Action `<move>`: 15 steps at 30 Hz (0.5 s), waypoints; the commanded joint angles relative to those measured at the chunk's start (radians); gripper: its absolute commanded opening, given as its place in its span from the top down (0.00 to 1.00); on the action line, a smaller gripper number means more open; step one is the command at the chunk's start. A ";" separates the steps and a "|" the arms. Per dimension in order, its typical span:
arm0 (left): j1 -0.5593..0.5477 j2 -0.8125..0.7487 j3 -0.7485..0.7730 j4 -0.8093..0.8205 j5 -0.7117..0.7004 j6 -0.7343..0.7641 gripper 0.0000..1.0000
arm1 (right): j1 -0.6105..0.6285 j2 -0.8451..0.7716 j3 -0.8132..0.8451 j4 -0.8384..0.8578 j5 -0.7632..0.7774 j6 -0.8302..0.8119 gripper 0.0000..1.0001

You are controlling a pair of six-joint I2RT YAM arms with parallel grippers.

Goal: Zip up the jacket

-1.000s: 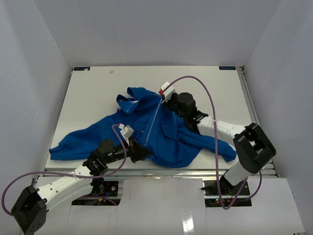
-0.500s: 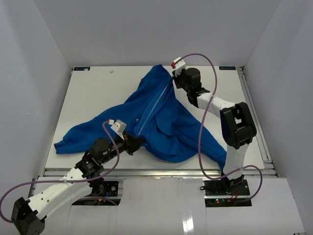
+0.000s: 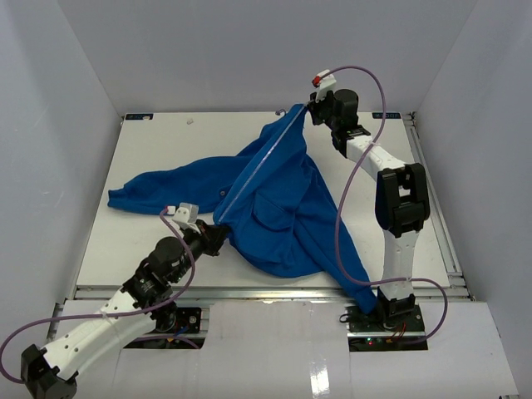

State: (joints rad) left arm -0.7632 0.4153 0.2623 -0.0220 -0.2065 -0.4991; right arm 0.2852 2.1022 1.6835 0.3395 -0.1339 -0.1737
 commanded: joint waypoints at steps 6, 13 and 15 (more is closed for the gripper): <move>-0.003 0.064 -0.029 -0.097 -0.397 -0.197 1.00 | -0.172 -0.009 -0.014 0.121 0.151 0.036 0.92; 0.003 0.295 -0.099 0.144 -0.192 -0.315 1.00 | -0.168 -0.083 -0.097 0.159 -0.006 0.115 0.92; 0.004 0.326 -0.136 0.185 -0.174 -0.335 1.00 | -0.156 -0.079 -0.064 0.130 -0.026 0.118 0.92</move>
State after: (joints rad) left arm -0.7677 0.6743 0.1943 0.0955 -0.4209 -0.7532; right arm 0.1957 2.0830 1.5421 0.3570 -0.2514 -0.0667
